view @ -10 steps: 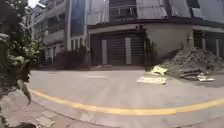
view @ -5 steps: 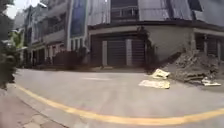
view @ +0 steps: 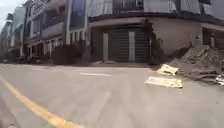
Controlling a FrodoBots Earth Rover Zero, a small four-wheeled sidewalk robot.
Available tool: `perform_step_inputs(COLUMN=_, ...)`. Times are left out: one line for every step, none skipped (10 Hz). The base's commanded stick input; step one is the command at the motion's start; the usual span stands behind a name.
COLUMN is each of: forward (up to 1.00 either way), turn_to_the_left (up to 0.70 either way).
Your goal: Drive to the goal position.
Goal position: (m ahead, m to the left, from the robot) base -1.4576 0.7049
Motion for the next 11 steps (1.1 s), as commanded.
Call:
perform_step_inputs(forward=1.0, turn_to_the_left=0.4)
perform_step_inputs(forward=1.0, turn_to_the_left=0.4)
perform_step_inputs(forward=1.0, turn_to_the_left=0.4)
perform_step_inputs(forward=1.0, turn_to_the_left=0.4)
perform_step_inputs(forward=1.0, turn_to_the_left=0.23)
perform_step_inputs(forward=1.0, turn_to_the_left=0.0)
perform_step_inputs(forward=1.0, turn_to_the_left=0.0)
perform_step_inputs(forward=1.0, turn_to_the_left=0.0)
perform_step_inputs(forward=1.0, turn_to_the_left=0.0)
perform_step_inputs(forward=1.0, turn_to_the_left=0.0)
perform_step_inputs(forward=1.0, turn_to_the_left=0.0)
